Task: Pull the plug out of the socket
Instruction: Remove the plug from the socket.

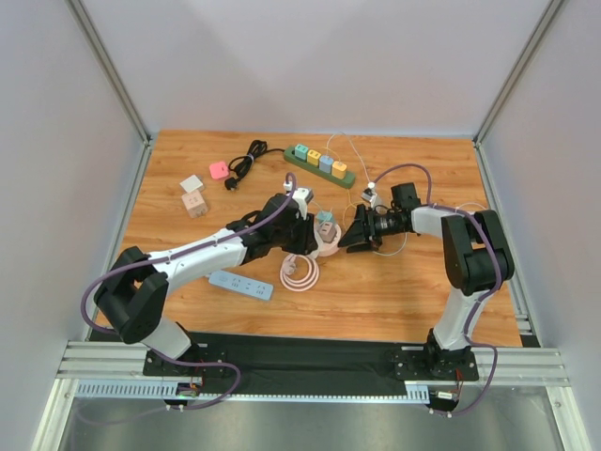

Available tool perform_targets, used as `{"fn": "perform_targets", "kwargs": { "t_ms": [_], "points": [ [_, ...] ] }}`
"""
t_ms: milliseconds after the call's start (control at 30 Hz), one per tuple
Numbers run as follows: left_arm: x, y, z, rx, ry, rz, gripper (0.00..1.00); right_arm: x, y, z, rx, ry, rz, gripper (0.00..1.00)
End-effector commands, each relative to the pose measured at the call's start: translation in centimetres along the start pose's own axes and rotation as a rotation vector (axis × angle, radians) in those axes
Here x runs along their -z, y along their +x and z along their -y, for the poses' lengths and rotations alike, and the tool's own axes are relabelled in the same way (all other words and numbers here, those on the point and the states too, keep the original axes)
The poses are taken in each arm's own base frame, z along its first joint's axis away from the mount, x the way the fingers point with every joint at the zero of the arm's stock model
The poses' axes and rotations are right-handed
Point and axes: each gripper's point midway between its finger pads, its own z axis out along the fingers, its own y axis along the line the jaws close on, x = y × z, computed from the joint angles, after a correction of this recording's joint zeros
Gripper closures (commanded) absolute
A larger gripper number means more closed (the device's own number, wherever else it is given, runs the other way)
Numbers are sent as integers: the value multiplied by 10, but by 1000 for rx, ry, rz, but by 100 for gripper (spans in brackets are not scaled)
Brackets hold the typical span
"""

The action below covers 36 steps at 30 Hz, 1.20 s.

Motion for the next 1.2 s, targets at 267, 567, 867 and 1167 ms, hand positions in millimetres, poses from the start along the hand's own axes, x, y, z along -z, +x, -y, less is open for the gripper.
{"fn": "perform_targets", "kwargs": {
  "t_ms": [267,567,867,1167],
  "points": [
    [7,-39,45,-14,201,120,100,-3,-3,-13,0,-90,-15,29],
    [12,-47,60,-126,287,148,100,-12,3,-1,-51,-16,-56,41],
    [16,-43,80,-331,438,144,100,-14,3,-6,-85,-55,-58,87],
    [26,-58,97,-159,532,174,100,-4,-6,14,-2,158,23,100]
  ]
}}
